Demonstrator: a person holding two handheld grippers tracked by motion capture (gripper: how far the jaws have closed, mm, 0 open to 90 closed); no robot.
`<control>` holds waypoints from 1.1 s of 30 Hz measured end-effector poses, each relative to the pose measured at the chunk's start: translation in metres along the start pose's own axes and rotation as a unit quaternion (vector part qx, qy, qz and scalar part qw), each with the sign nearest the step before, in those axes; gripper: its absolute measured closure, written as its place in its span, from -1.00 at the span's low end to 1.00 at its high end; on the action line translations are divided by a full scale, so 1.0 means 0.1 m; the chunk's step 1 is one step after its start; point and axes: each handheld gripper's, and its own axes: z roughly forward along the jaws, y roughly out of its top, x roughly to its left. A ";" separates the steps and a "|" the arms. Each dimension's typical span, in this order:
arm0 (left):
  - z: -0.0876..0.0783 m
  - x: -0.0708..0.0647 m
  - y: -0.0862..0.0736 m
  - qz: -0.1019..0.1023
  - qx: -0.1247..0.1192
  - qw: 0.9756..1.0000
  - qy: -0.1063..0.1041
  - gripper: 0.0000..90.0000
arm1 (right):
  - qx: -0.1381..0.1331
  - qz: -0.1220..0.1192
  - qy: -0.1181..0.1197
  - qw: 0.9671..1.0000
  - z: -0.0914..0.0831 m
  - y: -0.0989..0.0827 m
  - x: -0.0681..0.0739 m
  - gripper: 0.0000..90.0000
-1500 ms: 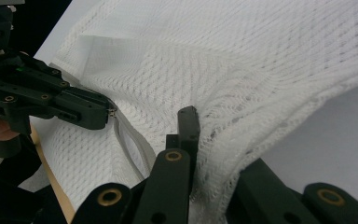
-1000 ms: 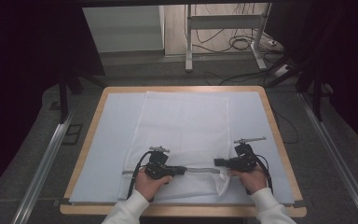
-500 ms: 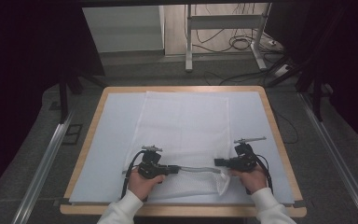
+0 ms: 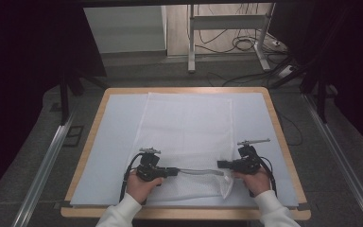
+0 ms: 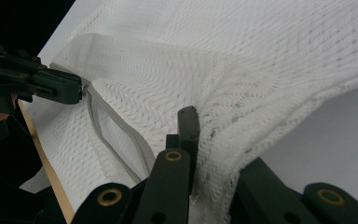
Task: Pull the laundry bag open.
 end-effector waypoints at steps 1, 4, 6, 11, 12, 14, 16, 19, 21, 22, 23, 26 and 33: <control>0.00 0.00 0.00 -0.001 0.000 1.000 0.000 0.93 | 0.000 0.000 0.001 1.000 0.00 0.00 0.00 0.97; -0.02 0.02 -0.01 -0.004 -0.003 1.000 0.002 0.93 | 0.000 0.003 0.001 1.000 0.00 0.00 0.00 0.97; -0.03 0.02 -0.02 -0.004 -0.002 1.000 0.002 0.93 | 0.000 0.002 0.000 1.000 0.00 0.00 0.00 0.97; -0.03 0.02 -0.02 -0.004 -0.001 1.000 0.001 0.93 | 0.000 0.003 0.002 1.000 0.00 0.00 0.00 0.97; -0.03 0.03 -0.02 -0.004 -0.001 1.000 0.001 0.93 | 0.000 0.004 0.003 1.000 0.00 0.00 0.00 0.97; -0.03 0.03 -0.02 -0.004 -0.001 1.000 0.001 0.93 | 0.000 0.003 0.003 1.000 0.00 0.00 0.00 0.97; -0.03 0.03 -0.02 -0.004 -0.001 1.000 0.002 0.93 | 0.000 0.004 0.003 1.000 0.00 0.00 0.00 0.97; -0.04 0.03 -0.02 -0.006 0.000 1.000 0.002 0.93 | -0.002 0.007 0.004 1.000 -0.01 0.00 -0.01 0.97; -0.04 0.04 -0.02 -0.007 -0.001 1.000 0.002 0.93 | -0.002 0.007 0.004 1.000 -0.01 0.00 -0.01 0.97; -0.04 0.04 -0.02 -0.011 -0.004 1.000 0.000 0.93 | -0.002 0.008 0.005 1.000 -0.01 0.00 -0.01 0.97; -0.05 0.04 -0.02 -0.010 -0.003 1.000 0.001 0.93 | -0.002 0.007 0.005 1.000 -0.01 0.00 -0.01 0.97; -0.06 0.04 -0.04 -0.009 -0.002 1.000 0.004 0.93 | -0.002 0.007 0.006 1.000 0.00 0.00 0.00 0.97; -0.10 0.07 -0.06 -0.013 -0.005 1.000 0.005 0.93 | -0.001 0.006 0.004 1.000 0.00 0.00 0.00 0.97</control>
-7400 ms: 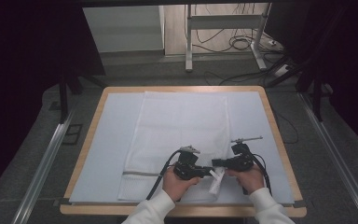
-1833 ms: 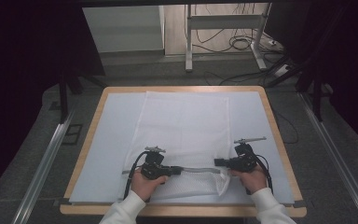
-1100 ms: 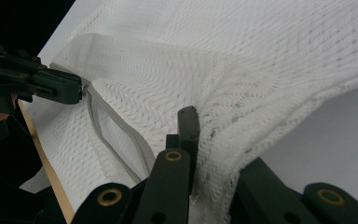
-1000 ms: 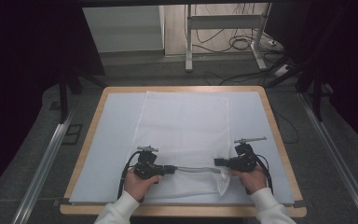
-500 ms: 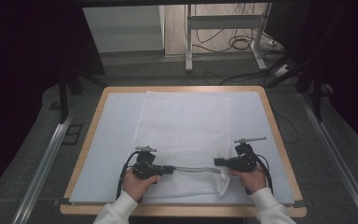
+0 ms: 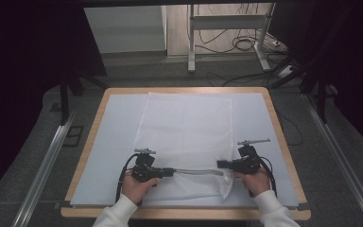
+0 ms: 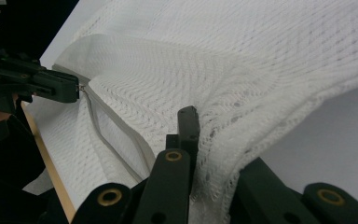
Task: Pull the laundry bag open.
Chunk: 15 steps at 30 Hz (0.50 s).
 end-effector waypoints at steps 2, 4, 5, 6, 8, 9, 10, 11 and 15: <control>-0.01 0.01 0.00 0.000 0.000 1.000 -0.001 0.93 | -0.001 0.000 0.001 1.000 0.00 0.00 0.00 0.97; -0.02 0.02 -0.01 0.000 0.001 1.000 0.002 0.93 | 0.000 -0.002 -0.003 1.000 0.00 0.00 0.00 0.97; -0.02 0.02 -0.01 -0.002 -0.002 1.000 0.005 0.93 | -0.001 0.000 -0.003 1.000 0.00 0.00 -0.01 0.97; -0.04 0.03 -0.01 -0.001 -0.002 1.000 0.008 0.93 | -0.001 -0.002 -0.007 1.000 -0.01 0.00 -0.01 0.97; -0.07 0.06 -0.02 -0.004 -0.004 1.000 0.009 0.93 | -0.002 0.001 -0.011 1.000 -0.02 0.00 -0.02 0.97; -0.08 0.07 -0.02 -0.008 -0.008 1.000 0.009 0.93 | -0.004 0.002 -0.010 1.000 -0.02 0.00 -0.03 0.97; -0.10 0.08 -0.03 -0.007 -0.007 1.000 0.009 0.93 | -0.004 0.002 -0.011 1.000 -0.03 0.00 -0.03 0.97; -0.11 0.09 -0.03 -0.009 -0.009 1.000 0.011 0.93 | -0.004 0.003 -0.010 1.000 -0.03 0.00 -0.04 0.97; -0.16 0.12 -0.05 -0.012 -0.010 1.000 0.012 0.93 | -0.004 0.001 -0.010 1.000 -0.02 0.00 -0.03 0.97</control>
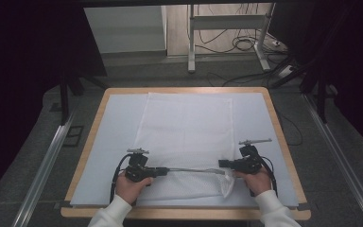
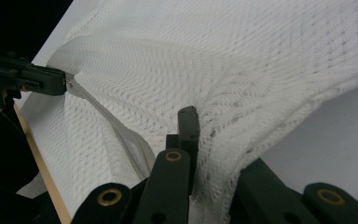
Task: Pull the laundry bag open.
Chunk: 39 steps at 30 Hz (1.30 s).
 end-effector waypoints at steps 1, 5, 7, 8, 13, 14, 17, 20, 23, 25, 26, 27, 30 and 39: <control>-0.01 0.01 0.00 0.000 0.000 1.000 0.001 0.93 | -0.001 0.000 0.000 1.000 0.00 0.00 0.00 0.97; -0.04 0.02 -0.02 -0.001 -0.002 1.000 0.002 0.93 | 0.000 0.000 -0.001 1.000 0.00 0.00 0.00 0.97; -0.06 0.03 -0.03 -0.001 -0.002 1.000 0.002 0.93 | 0.000 0.000 0.001 1.000 0.00 0.00 0.00 0.97; -0.07 0.04 -0.03 -0.002 -0.003 1.000 0.003 0.93 | 0.000 0.000 0.000 1.000 0.00 0.00 0.00 0.97; -0.12 0.08 -0.06 -0.006 -0.005 1.000 0.007 0.93 | 0.000 -0.001 -0.001 1.000 0.00 0.00 -0.01 0.97; -0.14 0.08 -0.07 -0.006 -0.006 1.000 0.005 0.93 | 0.000 -0.001 -0.001 1.000 0.00 0.00 -0.01 0.97; -0.17 0.09 -0.09 -0.008 -0.009 1.000 0.006 0.93 | 0.000 -0.002 -0.001 1.000 0.00 0.00 -0.01 0.97; -0.21 0.12 -0.10 -0.007 -0.011 1.000 0.008 0.93 | 0.000 -0.001 -0.001 1.000 0.00 0.00 -0.01 0.97; -0.26 0.14 -0.11 -0.011 -0.015 1.000 0.009 0.93 | 0.000 -0.002 -0.001 1.000 0.00 0.00 -0.01 0.97; -0.29 0.16 -0.12 -0.013 -0.017 1.000 0.010 0.93 | 0.000 0.000 0.000 1.000 0.00 0.00 -0.01 0.97; -0.30 0.17 -0.13 -0.015 -0.019 1.000 0.011 0.93 | 0.000 0.000 0.000 1.000 0.00 0.00 -0.01 0.97; -0.32 0.18 -0.13 -0.015 -0.020 1.000 0.012 0.93 | 0.000 -0.001 0.000 1.000 0.00 0.00 -0.01 0.97; -0.35 0.20 -0.15 -0.017 -0.023 1.000 0.011 0.93 | 0.000 -0.001 0.000 1.000 0.00 0.00 -0.01 0.97; -0.44 0.27 -0.18 -0.023 -0.030 0.999 0.017 0.93 | -0.001 0.000 -0.003 1.000 0.00 0.00 -0.01 0.97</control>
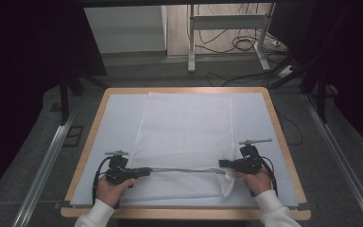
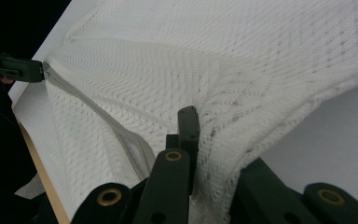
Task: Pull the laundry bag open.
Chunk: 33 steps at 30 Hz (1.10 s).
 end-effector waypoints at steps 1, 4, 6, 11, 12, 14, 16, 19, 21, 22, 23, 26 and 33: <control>-0.01 0.01 0.00 0.000 0.000 1.000 0.001 0.93 | 0.000 0.000 0.000 1.000 0.00 0.00 0.00 0.97; -0.03 0.03 -0.01 -0.002 -0.002 1.000 0.002 0.93 | 0.000 0.000 0.001 1.000 0.00 0.00 0.00 0.97; -0.04 0.03 -0.02 -0.004 -0.002 1.000 -0.001 0.93 | 0.000 0.001 0.001 1.000 0.00 0.00 0.00 0.97; -0.07 0.07 -0.03 -0.008 -0.004 1.000 0.002 0.93 | 0.000 0.001 0.000 1.000 -0.01 0.00 0.00 0.97; -0.08 0.07 -0.03 -0.008 -0.005 1.000 0.002 0.93 | 0.000 0.002 -0.001 1.000 0.00 0.00 0.00 0.97; -0.09 0.09 -0.04 -0.010 -0.006 1.000 0.003 0.93 | 0.000 0.001 -0.001 1.000 0.00 0.00 -0.01 0.97; -0.11 0.10 -0.04 -0.012 -0.007 1.000 0.003 0.93 | 0.000 0.002 0.000 1.000 0.00 -0.01 -0.01 0.97; -0.13 0.12 -0.05 -0.013 -0.007 1.000 0.005 0.93 | 0.001 0.001 0.000 1.000 -0.01 -0.01 -0.01 0.97; -0.14 0.13 -0.06 -0.015 -0.008 1.000 0.005 0.93 | -0.001 0.002 0.000 1.000 -0.01 -0.01 -0.01 0.97; -0.15 0.14 -0.07 -0.016 -0.008 1.000 0.006 0.93 | -0.001 0.002 0.000 1.000 -0.01 -0.01 -0.01 0.97; -0.16 0.15 -0.07 -0.017 -0.008 1.000 0.007 0.93 | -0.001 0.002 0.000 1.000 -0.01 -0.01 -0.01 0.97; -0.19 0.18 -0.09 -0.021 -0.011 1.000 0.011 0.93 | 0.000 0.001 -0.001 1.000 -0.01 -0.01 -0.01 0.97; -0.23 0.20 -0.12 -0.021 -0.011 1.000 0.015 0.93 | -0.002 0.001 0.000 1.000 -0.02 -0.01 -0.01 0.97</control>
